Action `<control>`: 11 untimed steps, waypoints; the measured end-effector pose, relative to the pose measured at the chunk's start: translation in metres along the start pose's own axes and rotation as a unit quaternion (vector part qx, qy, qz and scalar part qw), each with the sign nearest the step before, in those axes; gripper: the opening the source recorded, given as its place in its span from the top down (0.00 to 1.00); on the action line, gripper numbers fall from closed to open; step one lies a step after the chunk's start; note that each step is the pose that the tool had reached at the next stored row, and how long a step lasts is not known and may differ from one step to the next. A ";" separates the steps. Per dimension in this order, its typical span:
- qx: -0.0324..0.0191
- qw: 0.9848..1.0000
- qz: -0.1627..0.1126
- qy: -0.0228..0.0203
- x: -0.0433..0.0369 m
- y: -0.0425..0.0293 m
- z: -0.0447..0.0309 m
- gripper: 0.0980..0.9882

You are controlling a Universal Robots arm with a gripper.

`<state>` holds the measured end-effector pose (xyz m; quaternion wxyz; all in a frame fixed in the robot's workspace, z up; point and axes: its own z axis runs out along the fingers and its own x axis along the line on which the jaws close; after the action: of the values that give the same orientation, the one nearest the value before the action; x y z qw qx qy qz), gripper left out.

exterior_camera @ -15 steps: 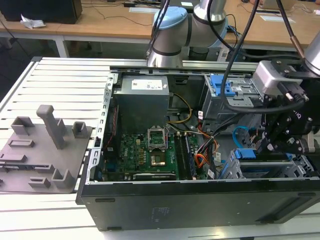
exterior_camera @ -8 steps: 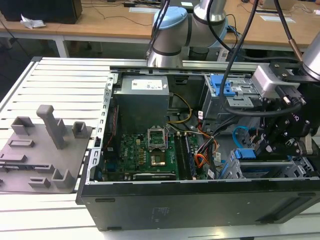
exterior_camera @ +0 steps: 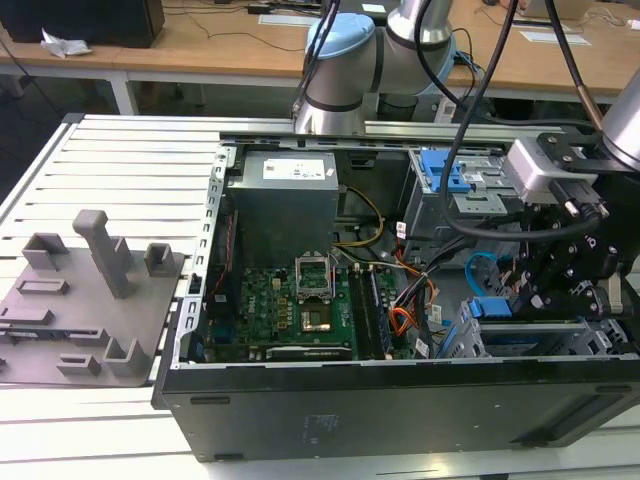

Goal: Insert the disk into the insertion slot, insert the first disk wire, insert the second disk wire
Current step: 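Insert the disk into the insertion slot, then insert the first disk wire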

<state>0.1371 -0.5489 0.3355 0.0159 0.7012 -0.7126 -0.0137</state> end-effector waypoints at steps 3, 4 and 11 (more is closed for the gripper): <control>0.000 1.000 0.000 0.000 0.0000 -0.0001 0.0000 0.99; 0.000 1.000 0.000 0.000 0.0000 -0.0002 0.0000 0.99; 0.000 1.000 0.000 0.000 0.0000 -0.0004 -0.0001 0.99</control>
<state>0.1375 -0.5489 0.3356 0.0159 0.7013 -0.7125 -0.0137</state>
